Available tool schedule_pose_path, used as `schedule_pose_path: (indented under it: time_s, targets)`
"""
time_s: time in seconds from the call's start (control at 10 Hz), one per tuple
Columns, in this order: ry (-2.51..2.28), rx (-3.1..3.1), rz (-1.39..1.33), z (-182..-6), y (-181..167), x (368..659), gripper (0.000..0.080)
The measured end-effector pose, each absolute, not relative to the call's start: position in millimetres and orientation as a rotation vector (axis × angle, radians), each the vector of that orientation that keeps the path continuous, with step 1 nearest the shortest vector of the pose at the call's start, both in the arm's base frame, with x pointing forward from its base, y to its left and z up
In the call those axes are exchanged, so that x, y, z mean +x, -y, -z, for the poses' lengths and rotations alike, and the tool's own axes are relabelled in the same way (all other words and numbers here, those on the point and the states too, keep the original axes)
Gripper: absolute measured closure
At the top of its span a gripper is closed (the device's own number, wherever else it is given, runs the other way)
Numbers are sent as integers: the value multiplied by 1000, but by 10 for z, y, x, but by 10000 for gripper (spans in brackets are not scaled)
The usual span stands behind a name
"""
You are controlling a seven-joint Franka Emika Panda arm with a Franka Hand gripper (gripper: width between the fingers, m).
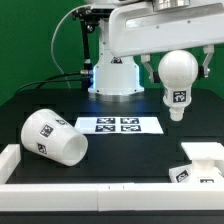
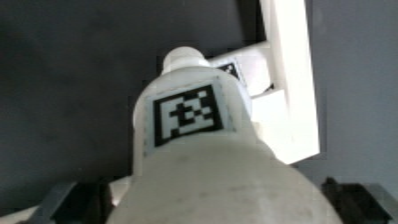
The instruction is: Assemble lamp
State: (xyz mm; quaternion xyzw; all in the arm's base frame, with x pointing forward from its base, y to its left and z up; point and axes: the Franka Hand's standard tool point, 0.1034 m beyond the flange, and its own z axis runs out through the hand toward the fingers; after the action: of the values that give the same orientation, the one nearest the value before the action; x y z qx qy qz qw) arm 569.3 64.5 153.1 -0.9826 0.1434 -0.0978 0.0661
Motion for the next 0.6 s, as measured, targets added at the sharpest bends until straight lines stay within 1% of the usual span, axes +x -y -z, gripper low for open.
schedule_pose_path:
  time_s: [0.2,0.4,0.5,0.6]
  targets:
    - [-421,-2950,507,-1519,-668,5714,228]
    - [-406,-2941,607,-1513,-684,5717,228]
    - [-325,-2967,569,-1581,-681,5743,228]
    - [-282,-2967,596,-1711,-699,5849,228]
